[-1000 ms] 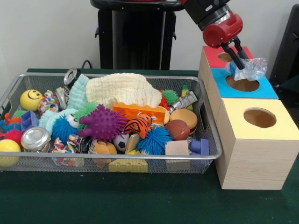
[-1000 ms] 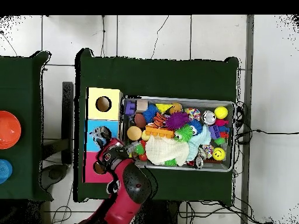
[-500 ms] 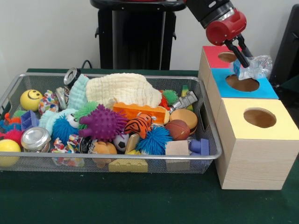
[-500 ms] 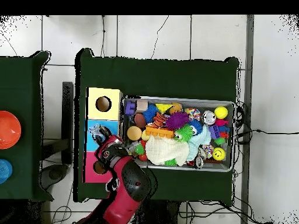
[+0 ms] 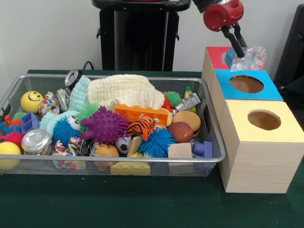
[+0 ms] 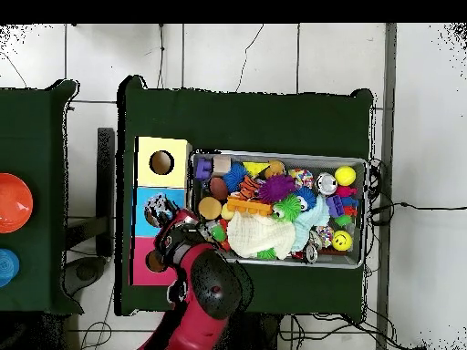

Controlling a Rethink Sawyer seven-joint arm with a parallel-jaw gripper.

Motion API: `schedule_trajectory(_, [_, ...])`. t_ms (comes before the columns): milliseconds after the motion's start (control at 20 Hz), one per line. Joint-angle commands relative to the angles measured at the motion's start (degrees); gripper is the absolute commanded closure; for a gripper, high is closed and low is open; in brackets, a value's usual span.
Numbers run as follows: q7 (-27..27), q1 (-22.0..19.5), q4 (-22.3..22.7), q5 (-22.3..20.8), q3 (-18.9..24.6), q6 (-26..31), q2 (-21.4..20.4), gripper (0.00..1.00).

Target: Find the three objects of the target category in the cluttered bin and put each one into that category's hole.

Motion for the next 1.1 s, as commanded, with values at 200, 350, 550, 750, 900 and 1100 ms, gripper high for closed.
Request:
schedule_trajectory(200, [7.17, 1.46, -1.26, -7.77, 3.24, -4.16, -10.07, 1.00])
schedule_trajectory(350, [4.44, 1.43, -1.17, -4.79, 6.00, -2.65, -10.48, 1.00])
schedule_trajectory(550, [5.92, -1.20, -0.22, -13.11, 5.09, -0.78, -14.15, 1.00])
schedule_trajectory(750, [23.01, -5.12, -3.09, -39.50, -3.30, 5.12, -25.64, 1.00])
schedule_trajectory(900, [30.43, -5.70, -7.74, -47.08, -4.33, 6.38, -29.33, 1.00])
schedule_trajectory(1100, [33.37, -6.90, -11.25, -51.98, -3.73, 5.68, -31.24, 1.00])
